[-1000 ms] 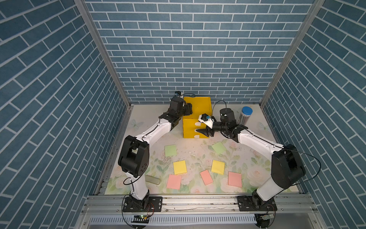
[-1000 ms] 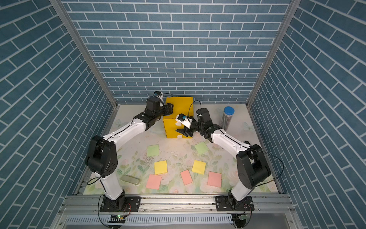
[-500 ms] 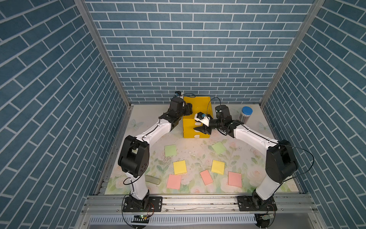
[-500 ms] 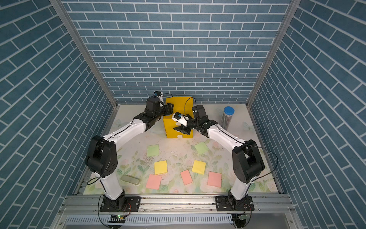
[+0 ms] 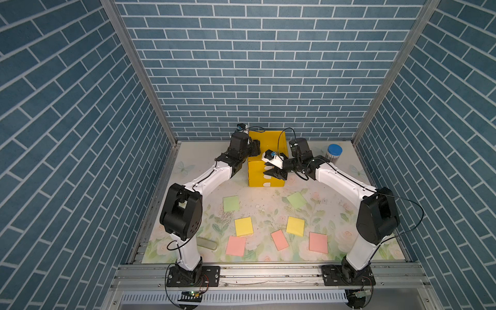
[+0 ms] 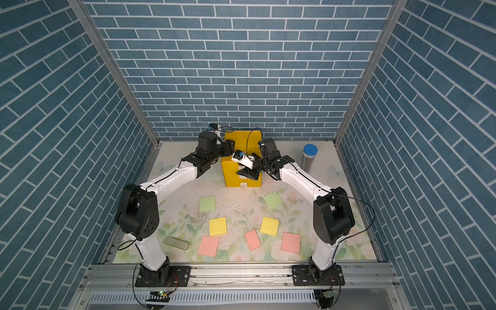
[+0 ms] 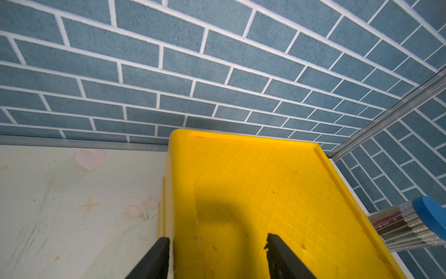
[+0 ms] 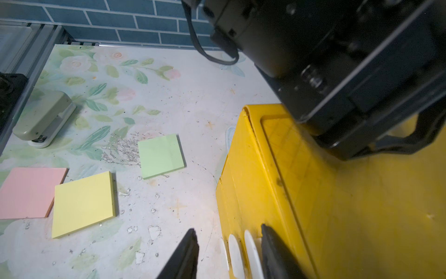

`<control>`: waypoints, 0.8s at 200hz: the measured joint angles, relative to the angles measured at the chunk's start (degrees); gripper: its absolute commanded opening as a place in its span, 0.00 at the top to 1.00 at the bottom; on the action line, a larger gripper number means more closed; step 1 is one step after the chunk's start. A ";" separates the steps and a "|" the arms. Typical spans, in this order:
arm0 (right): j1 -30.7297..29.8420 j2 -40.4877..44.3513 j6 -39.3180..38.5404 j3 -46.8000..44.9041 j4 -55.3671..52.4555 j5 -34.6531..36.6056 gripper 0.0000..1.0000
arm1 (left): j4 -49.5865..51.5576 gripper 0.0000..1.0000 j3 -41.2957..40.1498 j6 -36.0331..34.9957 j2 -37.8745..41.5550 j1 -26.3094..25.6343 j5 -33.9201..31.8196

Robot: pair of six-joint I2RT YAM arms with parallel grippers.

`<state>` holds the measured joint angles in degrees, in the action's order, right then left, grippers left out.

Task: Please put the sticky notes in the drawer by color
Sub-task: Open the drawer in the storage box.

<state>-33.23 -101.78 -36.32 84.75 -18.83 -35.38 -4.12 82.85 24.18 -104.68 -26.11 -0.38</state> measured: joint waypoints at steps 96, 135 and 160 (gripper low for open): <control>-4.24 7.87 3.02 -9.35 0.85 1.44 0.59 | -0.33 0.34 -0.35 0.02 0.11 0.00 -0.26; -6.08 12.94 6.71 -14.88 1.57 1.36 0.58 | -0.98 0.34 -1.51 0.11 0.83 0.00 -0.44; -7.91 15.34 9.46 -17.79 2.73 1.84 0.58 | -1.20 0.34 -2.05 0.59 1.20 0.00 -0.46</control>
<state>-41.15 -86.43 -26.85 66.96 -16.10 -33.54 -5.32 80.79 24.77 -103.48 -26.11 -0.84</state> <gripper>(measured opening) 0.419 0.661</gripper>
